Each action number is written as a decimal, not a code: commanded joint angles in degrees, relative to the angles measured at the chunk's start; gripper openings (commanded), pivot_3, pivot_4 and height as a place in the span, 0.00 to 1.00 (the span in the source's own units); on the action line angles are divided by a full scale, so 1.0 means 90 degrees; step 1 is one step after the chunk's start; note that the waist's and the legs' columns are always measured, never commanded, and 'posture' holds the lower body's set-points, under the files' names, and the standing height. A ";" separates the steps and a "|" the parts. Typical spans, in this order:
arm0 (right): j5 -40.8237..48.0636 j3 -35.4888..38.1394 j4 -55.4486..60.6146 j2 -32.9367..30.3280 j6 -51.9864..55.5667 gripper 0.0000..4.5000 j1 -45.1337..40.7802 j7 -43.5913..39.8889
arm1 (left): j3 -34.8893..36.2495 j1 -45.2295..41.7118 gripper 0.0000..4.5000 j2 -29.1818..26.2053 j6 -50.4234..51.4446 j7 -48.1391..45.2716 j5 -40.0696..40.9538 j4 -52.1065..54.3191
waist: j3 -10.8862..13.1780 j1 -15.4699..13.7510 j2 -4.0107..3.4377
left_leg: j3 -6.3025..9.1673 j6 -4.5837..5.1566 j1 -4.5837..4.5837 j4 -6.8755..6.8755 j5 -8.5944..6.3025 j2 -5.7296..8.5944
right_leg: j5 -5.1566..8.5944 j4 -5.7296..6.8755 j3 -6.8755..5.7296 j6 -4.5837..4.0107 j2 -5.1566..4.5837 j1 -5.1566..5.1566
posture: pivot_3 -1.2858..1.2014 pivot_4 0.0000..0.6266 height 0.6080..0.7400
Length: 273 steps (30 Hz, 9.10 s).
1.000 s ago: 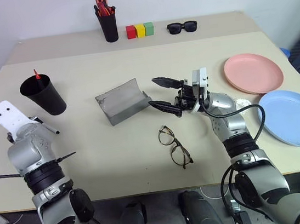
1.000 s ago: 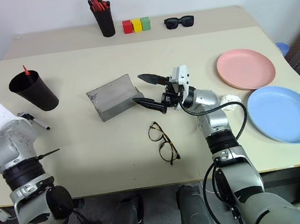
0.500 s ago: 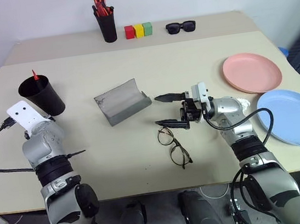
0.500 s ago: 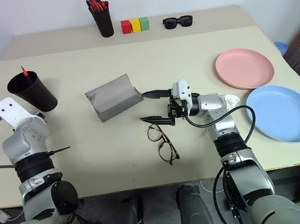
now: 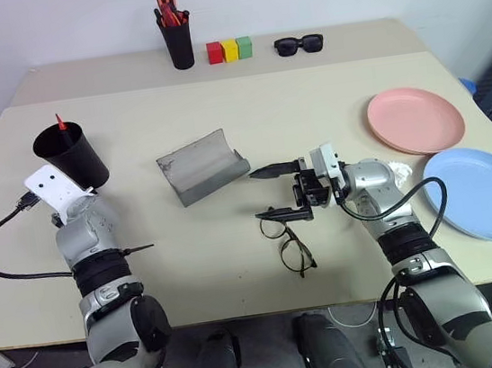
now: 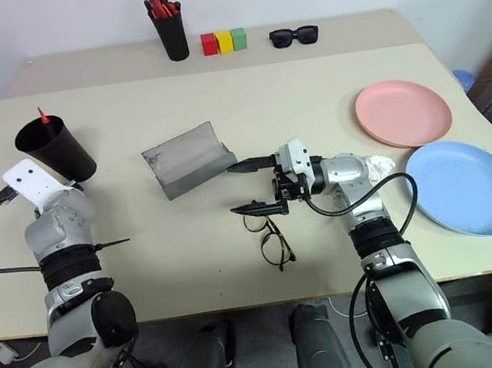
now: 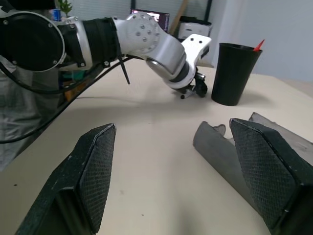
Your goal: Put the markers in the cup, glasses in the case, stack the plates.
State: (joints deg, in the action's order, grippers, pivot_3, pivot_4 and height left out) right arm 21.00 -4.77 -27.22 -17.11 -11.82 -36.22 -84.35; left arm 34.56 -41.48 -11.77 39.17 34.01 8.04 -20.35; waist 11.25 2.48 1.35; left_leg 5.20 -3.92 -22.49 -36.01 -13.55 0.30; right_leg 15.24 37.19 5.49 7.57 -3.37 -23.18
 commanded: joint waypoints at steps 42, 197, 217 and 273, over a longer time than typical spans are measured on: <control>0.0039 0.0154 -0.0350 0.0157 -0.0346 0.84 -0.0383 0.0288 | -0.0304 -0.0748 0.00 -0.1454 -0.4879 -0.1796 0.0209 0.0505 | -0.0002 -0.0002 0.0008 | 0.0005 -0.0028 -0.0003 -0.0002 0.0004 -0.0003 | -0.0001 -0.0013 -0.0007 0.0000 0.0008 0.0007 | 0.52 0.24 1.00; 0.1076 0.1872 0.4765 -0.2582 0.2697 0.84 0.3206 0.2804 | -0.6410 -0.0974 0.01 -0.3555 -0.2245 -1.1922 -0.0699 0.0114 | 0.0012 -0.0002 -0.0002 | -0.0001 -0.0013 -0.0027 -0.0006 -0.0002 -0.0007 | 0.0010 -0.0018 0.0008 0.0003 0.0015 -0.0011 | 0.52 0.24 1.00; 0.1085 0.1687 0.4907 -0.2499 0.2734 0.84 0.3146 0.3062 | -0.6263 -0.0560 0.01 -0.4026 -0.3920 -1.3182 -0.1170 -0.0067 | 0.0012 0.0006 -0.0002 | -0.0002 -0.0009 -0.0027 -0.0011 -0.0004 -0.0008 | 0.0009 -0.0012 0.0008 0.0003 0.0015 -0.0012 | 0.52 0.24 1.00; 0.1706 -0.0812 0.3403 -0.2513 0.6963 0.84 0.1205 0.2249 | -0.2961 0.4225 0.64 -0.4342 -0.2652 -1.2228 0.2986 0.5059 | 0.0010 0.0010 -0.0003 | -0.0017 0.0007 -0.0012 -0.0016 -0.0013 -0.0014 | 0.0011 -0.0016 0.0017 -0.0002 0.0012 -0.0003 | 0.52 0.24 1.00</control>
State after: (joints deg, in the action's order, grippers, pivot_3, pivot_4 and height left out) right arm 36.72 -12.42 3.36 -39.34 51.49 -24.50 -62.84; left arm 5.52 -4.57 -49.54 14.38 -74.21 31.45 22.54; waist 11.34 2.57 1.32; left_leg 5.03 -3.86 -22.60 -36.16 -13.67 0.18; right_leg 15.34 37.03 5.64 7.55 -3.27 -23.21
